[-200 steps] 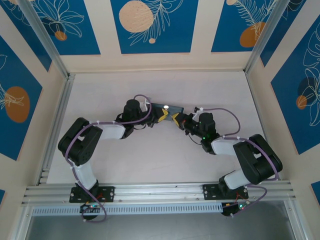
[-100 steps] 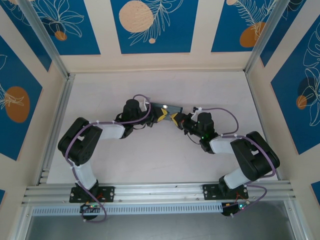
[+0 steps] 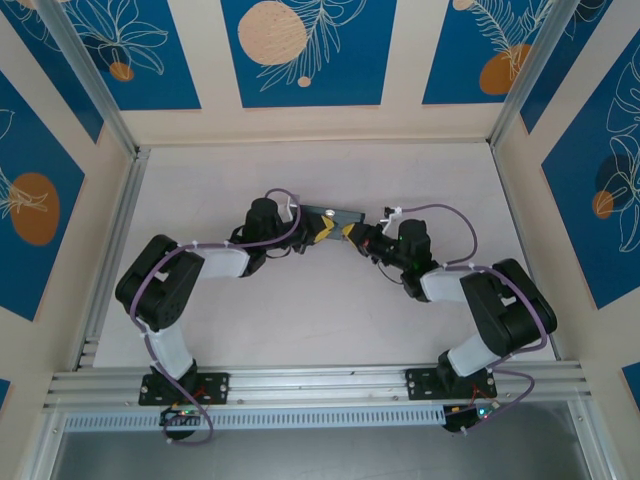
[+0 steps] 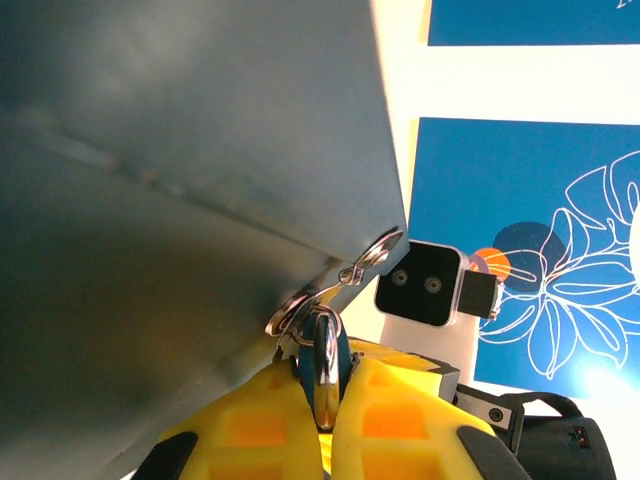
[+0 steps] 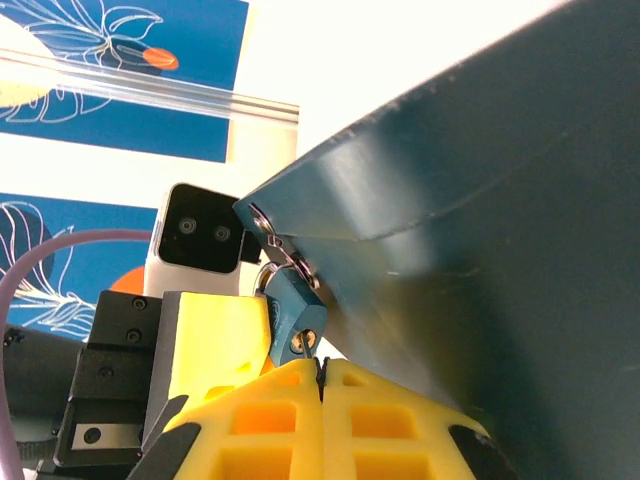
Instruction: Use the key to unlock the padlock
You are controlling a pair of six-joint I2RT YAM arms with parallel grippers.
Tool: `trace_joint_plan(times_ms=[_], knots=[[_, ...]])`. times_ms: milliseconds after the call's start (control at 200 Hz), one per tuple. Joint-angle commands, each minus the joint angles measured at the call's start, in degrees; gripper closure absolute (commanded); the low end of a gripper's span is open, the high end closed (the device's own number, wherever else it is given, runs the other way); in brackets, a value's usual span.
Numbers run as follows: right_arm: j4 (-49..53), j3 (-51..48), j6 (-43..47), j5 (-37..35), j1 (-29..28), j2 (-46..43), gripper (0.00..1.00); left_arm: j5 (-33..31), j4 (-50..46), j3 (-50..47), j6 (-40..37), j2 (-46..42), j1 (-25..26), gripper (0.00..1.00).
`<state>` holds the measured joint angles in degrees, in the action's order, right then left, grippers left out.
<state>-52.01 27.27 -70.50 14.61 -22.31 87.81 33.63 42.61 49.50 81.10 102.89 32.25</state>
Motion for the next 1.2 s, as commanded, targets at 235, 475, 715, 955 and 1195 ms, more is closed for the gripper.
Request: trace_joint_plan(times_ms=[235, 475, 715, 955, 1195], knots=[[-9.4, 2.7, -8.4, 1.2, -2.3, 6.8, 1.00, 2.6, 2.9, 0.8, 0.3, -2.2, 0.1, 1.00], [-25.8, 2.0, -23.6, -1.3, -2.8, 17.0, 1.00, 2.6, 2.9, 0.7, 0.0, -2.2, 0.1, 1.00], [-25.3, 4.0, -22.7, 0.3, -2.4, 18.6, 1.00, 2.7, 2.3, 0.7, -0.4, -2.6, 0.1, 1.00], [-14.4, 5.5, -13.0, 3.2, -1.2, 13.0, 1.00, 3.0, 1.9, 0.7, -0.6, -2.6, 0.1, 1.00], [-4.7, 7.4, -2.2, 3.4, -1.7, 8.3, 1.00, 3.0, 1.8, 0.9, -0.5, -2.8, 0.2, 1.00]])
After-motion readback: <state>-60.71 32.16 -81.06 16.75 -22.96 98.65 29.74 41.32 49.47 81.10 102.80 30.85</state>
